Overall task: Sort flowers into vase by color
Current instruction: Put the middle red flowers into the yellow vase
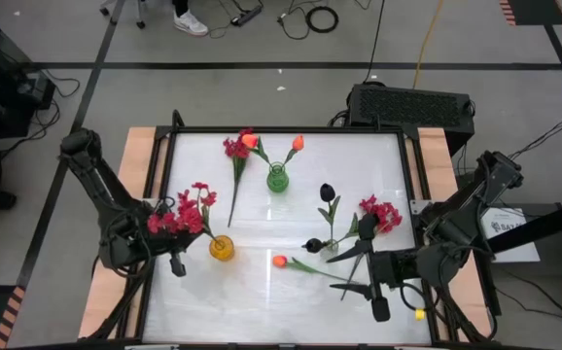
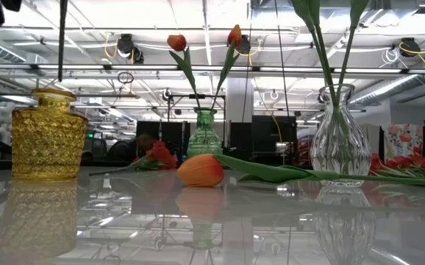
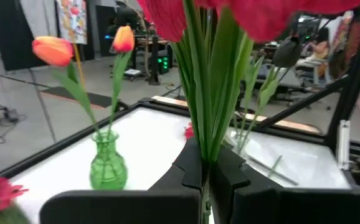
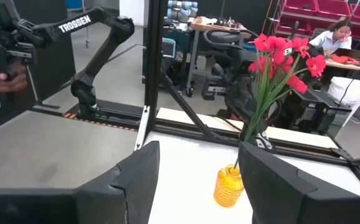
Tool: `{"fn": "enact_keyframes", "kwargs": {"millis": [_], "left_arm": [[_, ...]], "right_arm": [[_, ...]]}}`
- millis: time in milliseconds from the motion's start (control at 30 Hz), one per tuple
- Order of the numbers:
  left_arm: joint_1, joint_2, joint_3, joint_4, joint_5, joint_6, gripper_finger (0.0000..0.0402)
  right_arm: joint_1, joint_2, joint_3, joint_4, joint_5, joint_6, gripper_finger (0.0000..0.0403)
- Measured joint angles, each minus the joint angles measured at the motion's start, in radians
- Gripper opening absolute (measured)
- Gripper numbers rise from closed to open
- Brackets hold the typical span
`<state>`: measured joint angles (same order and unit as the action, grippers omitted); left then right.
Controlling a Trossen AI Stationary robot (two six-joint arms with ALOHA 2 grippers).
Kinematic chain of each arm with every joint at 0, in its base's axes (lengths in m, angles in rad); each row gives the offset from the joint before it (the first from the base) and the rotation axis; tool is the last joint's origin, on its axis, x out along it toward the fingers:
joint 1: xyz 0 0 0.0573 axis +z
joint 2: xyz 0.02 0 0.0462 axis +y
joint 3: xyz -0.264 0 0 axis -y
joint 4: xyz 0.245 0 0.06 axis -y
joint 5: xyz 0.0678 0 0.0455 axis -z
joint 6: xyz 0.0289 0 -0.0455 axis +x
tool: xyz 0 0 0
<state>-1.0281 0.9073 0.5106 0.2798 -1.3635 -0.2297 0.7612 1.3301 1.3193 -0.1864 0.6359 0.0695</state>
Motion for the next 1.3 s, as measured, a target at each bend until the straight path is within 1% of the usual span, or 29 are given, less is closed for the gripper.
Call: {"fn": "enact_keyframes", "kwargs": {"millis": [67,267,467,600,767,1033,1133,1300], "left_arm": [[-0.022,0.000,-0.013,-0.001,-0.036,-0.011,0.0005],[-0.073,0.008,-0.047,-0.042,-0.111,-0.114,0.0005],[-0.073,0.039,-0.101,-0.052,-0.120,-0.198,0.0005],[-0.073,0.071,-0.117,-0.058,-0.153,-0.256,0.0013],[-0.072,0.118,-0.118,-0.061,-0.158,-0.263,0.0025],[-0.072,0.198,-0.118,-0.042,-0.159,-0.287,0.0029],[-0.072,0.219,-0.118,-0.041,-0.160,-0.290,0.0043],[-0.072,0.223,-0.118,-0.020,-0.167,-0.289,0.0098]], "right_arm": [[0.000,0.008,0.000,0.004,0.000,0.008,0.0210],[0.000,0.033,0.000,0.025,0.000,0.016,0.0210],[0.000,0.040,0.000,0.057,-0.002,0.017,0.0210],[0.000,0.040,0.000,0.057,-0.002,0.023,0.0210],[0.000,0.040,0.000,0.057,-0.001,0.023,0.0210],[-0.001,0.040,0.000,0.056,0.000,0.021,0.0210],[0.000,0.040,0.000,0.055,-0.001,0.020,0.0210],[-0.001,0.047,0.000,0.055,0.001,0.013,0.0210]]}}
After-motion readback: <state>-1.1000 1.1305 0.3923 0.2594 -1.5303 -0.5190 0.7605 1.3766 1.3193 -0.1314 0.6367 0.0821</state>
